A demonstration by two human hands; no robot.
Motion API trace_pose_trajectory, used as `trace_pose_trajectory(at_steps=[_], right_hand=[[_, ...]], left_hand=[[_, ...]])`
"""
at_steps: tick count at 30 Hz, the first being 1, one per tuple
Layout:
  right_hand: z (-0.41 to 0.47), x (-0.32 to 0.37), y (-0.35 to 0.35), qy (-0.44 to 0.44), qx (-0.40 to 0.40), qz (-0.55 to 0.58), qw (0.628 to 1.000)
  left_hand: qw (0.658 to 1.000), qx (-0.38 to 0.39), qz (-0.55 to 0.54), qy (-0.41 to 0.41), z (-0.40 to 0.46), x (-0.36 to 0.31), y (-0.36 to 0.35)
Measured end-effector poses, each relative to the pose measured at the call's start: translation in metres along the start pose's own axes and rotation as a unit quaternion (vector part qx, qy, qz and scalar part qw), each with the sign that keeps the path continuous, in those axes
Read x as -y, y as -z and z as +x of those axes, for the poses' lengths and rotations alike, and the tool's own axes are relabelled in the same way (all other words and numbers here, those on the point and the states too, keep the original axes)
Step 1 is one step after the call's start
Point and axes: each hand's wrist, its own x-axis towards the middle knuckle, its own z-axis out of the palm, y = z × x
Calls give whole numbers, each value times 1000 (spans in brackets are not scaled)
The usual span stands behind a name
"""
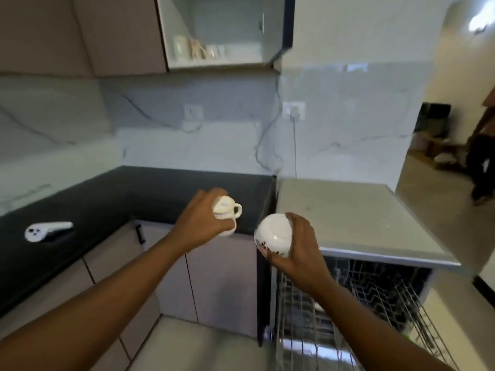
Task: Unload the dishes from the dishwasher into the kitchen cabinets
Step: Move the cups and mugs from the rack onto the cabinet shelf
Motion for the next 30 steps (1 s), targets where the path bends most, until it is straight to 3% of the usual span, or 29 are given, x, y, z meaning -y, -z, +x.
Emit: trace_pose_trajectory(at_steps=[6, 11, 19, 30], right_hand=[[82, 116, 36, 53, -55, 76, 994], [140, 172, 41, 71, -101, 98, 987], [225, 200, 6, 75, -155, 97, 980], [359, 187, -52, 48, -159, 92, 982]], left_hand=[[990, -140, 13, -14, 4, -36, 166], [985, -169, 26, -39, 21, -45, 242], [987, -144, 17, -76, 88, -32, 287], [989, -125, -37, -63, 227, 41, 312]])
